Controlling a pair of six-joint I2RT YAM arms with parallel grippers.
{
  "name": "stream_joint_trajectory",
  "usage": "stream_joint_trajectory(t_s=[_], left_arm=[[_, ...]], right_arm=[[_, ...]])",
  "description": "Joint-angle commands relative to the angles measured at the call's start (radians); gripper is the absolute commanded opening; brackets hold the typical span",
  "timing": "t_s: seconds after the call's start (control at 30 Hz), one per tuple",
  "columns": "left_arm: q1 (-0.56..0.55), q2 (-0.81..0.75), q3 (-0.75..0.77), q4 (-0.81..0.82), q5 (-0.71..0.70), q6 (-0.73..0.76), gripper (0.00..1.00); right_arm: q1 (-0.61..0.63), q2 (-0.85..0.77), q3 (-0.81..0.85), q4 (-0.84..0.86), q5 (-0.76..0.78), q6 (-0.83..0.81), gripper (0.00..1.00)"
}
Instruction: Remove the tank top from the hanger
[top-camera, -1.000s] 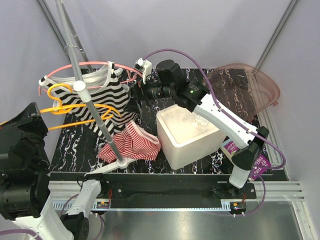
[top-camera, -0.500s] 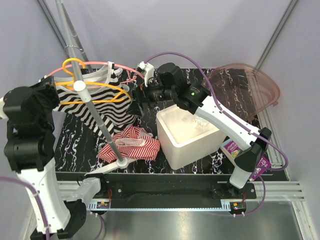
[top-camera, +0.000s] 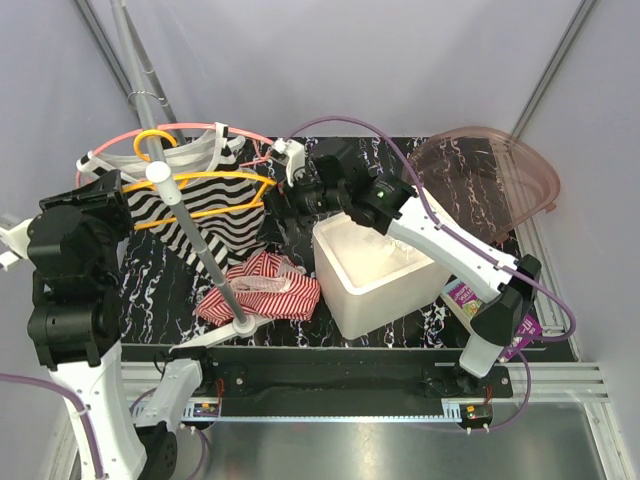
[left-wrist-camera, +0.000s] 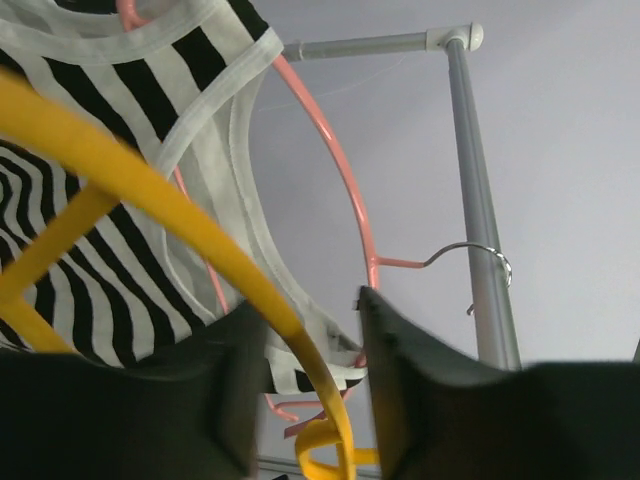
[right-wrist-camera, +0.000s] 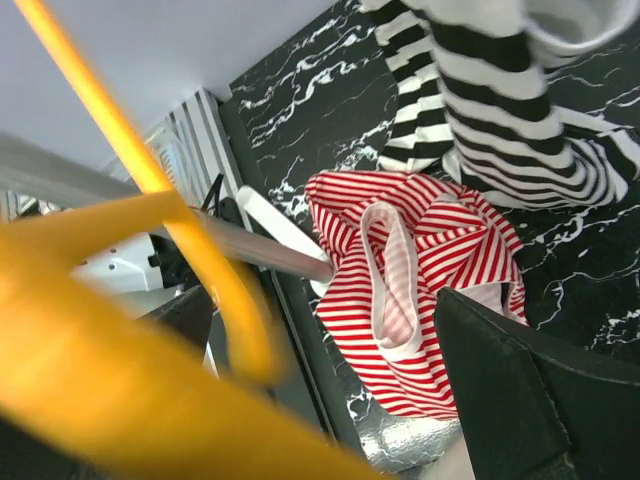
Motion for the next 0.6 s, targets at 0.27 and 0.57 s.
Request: stream_joint_trajectory(t_s=[0.27,0.57], left_arm=[[-0.002,-0.193,-0.02,-0.028,-0.049,0.449,0.8],[-0.002,-0.313,-0.095,-0.029,0.215,0.627,0.81]], right_arm=[[0.172,0.034,-0.028,-0.047,0.261,-0.073,1.0],[0.177,-0.095,-0.201,0.056,0.499,0.0,1.0]])
